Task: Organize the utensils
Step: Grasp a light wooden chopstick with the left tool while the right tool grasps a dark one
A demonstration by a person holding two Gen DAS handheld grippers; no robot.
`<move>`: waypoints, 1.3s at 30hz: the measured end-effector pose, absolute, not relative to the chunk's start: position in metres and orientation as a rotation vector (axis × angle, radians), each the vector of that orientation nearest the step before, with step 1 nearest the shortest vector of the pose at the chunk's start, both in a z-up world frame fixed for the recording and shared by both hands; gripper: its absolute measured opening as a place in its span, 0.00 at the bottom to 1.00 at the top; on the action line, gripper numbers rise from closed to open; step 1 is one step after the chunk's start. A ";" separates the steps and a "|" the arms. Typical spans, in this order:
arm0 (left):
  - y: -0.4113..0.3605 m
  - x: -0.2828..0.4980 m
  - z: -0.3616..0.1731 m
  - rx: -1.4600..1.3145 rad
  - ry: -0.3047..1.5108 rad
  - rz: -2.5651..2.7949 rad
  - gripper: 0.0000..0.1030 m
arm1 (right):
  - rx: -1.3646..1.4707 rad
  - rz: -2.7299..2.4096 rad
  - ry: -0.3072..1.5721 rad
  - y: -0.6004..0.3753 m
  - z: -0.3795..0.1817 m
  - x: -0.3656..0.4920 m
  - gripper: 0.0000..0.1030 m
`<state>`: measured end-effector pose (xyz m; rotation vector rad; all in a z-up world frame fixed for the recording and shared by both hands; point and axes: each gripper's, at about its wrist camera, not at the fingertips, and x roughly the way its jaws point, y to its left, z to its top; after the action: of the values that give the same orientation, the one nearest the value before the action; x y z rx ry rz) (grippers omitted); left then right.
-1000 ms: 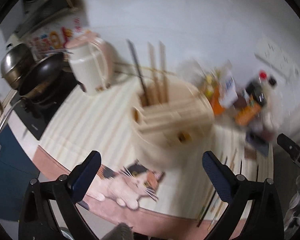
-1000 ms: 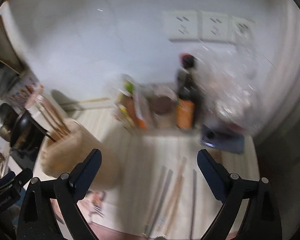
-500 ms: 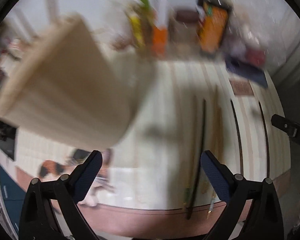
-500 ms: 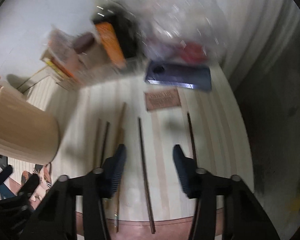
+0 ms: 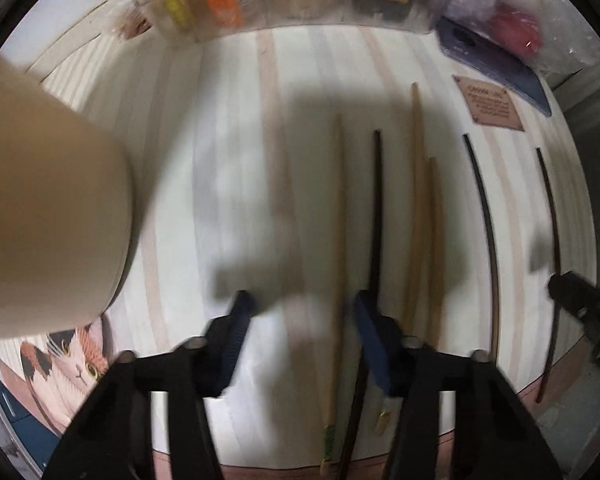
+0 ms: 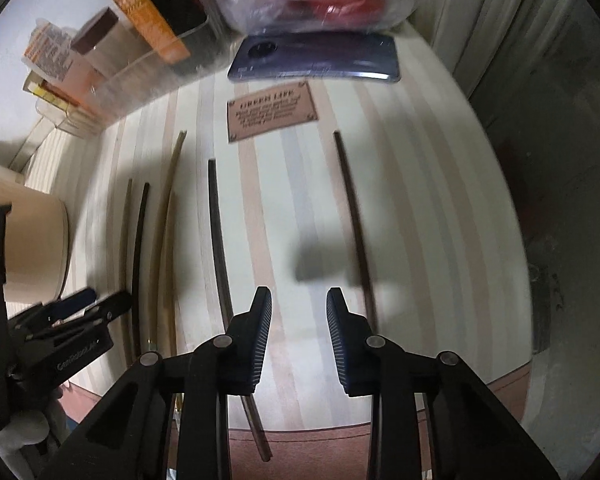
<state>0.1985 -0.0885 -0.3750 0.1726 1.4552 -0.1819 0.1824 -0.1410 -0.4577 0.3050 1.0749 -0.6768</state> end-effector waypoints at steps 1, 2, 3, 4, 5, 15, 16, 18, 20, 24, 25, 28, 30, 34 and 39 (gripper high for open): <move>-0.090 0.200 -0.373 0.175 1.451 -0.183 0.11 | 0.306 -0.672 1.084 -0.141 -0.461 0.185 0.29; -0.090 0.201 -0.373 0.171 1.455 -0.183 0.05 | 0.307 -0.666 1.092 -0.140 -0.464 0.187 0.29; -0.087 0.202 -0.372 0.153 1.458 -0.174 0.04 | 0.308 -0.660 1.099 -0.140 -0.467 0.190 0.30; -0.082 0.202 -0.371 0.146 1.454 -0.153 0.04 | 0.305 -0.656 1.108 -0.138 -0.469 0.192 0.30; -0.078 0.202 -0.372 0.137 1.453 -0.138 0.04 | 0.302 -0.651 1.114 -0.136 -0.471 0.193 0.30; -0.007 0.166 -0.371 -0.088 1.513 -0.008 0.04 | 0.166 -0.600 1.227 -0.105 -0.497 0.232 0.30; -0.006 0.162 -0.371 -0.083 1.515 -0.007 0.04 | 0.119 -0.607 1.223 -0.099 -0.498 0.235 0.29; -0.005 0.155 -0.371 -0.069 1.515 -0.007 0.04 | 0.053 -0.629 1.244 -0.091 -0.502 0.238 0.11; -0.005 0.145 -0.370 -0.054 1.511 -0.010 0.04 | 0.030 -0.636 1.252 -0.087 -0.505 0.236 0.06; -0.014 0.129 -0.372 -0.025 1.509 -0.018 0.04 | 0.039 -0.623 1.290 -0.077 -0.512 0.224 0.06; -0.015 0.126 -0.372 -0.021 1.511 -0.021 0.04 | 0.041 -0.620 1.294 -0.076 -0.513 0.220 0.06; -0.020 0.107 -0.375 -0.009 1.517 -0.029 0.04 | 0.049 -0.615 1.311 -0.071 -0.517 0.209 0.06; -0.022 0.102 -0.376 0.002 1.519 -0.034 0.04 | 0.052 -0.615 1.318 -0.067 -0.519 0.204 0.06; -0.037 0.093 -0.380 0.052 1.537 -0.061 0.08 | 0.065 -0.617 1.334 -0.068 -0.519 0.206 0.06; -0.053 0.092 -0.381 0.195 1.576 -0.125 0.10 | 0.057 -0.605 1.382 -0.069 -0.520 0.215 0.07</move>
<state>0.0924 -0.0528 -0.3814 0.1946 1.5758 -0.1246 0.2150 -0.0686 -0.5200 0.0566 1.3822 -0.6046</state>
